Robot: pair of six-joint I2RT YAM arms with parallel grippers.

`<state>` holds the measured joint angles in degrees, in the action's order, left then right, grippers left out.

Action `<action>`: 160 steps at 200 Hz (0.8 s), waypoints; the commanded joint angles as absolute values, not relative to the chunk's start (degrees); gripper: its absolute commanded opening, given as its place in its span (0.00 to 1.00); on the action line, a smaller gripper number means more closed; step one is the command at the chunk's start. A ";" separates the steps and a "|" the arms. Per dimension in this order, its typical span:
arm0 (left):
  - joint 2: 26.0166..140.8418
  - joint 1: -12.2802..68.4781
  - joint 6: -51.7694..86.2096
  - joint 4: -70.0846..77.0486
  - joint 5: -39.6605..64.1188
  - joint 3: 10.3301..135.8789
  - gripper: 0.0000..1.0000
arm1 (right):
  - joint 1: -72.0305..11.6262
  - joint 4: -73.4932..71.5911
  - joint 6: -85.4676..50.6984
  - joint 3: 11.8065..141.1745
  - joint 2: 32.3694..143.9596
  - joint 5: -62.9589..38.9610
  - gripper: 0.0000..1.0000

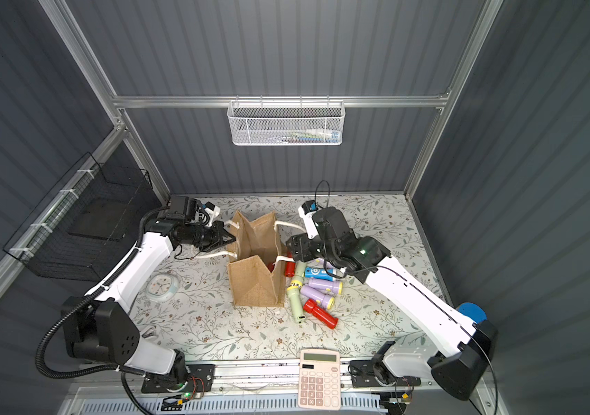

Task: Put the flashlights into the tote bags
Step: Place the flashlight in the canvas bag, then pick up the flashlight from the center of the board.

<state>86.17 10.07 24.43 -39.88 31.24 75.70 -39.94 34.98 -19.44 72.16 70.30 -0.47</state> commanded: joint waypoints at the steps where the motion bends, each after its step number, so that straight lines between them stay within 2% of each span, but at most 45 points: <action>1: 87.02 9.58 22.68 -41.13 30.41 77.68 0.00 | -38.77 41.45 -21.91 67.04 66.93 4.26 0.75; 47: 87.80 9.58 22.69 -41.13 31.34 77.89 0.00 | -38.58 47.96 -28.02 57.22 61.08 4.49 0.73; 94: 88.77 9.58 21.87 -42.70 31.49 80.27 0.00 | -38.67 53.19 -35.37 50.44 60.47 6.68 0.73; 144: 88.51 9.58 21.62 -42.98 30.58 80.33 0.00 | -41.16 50.38 -38.15 43.04 60.62 1.28 0.72; 160: 88.60 9.58 21.70 -42.80 30.76 80.24 0.00 | -42.63 49.20 -38.85 42.15 62.21 3.01 0.73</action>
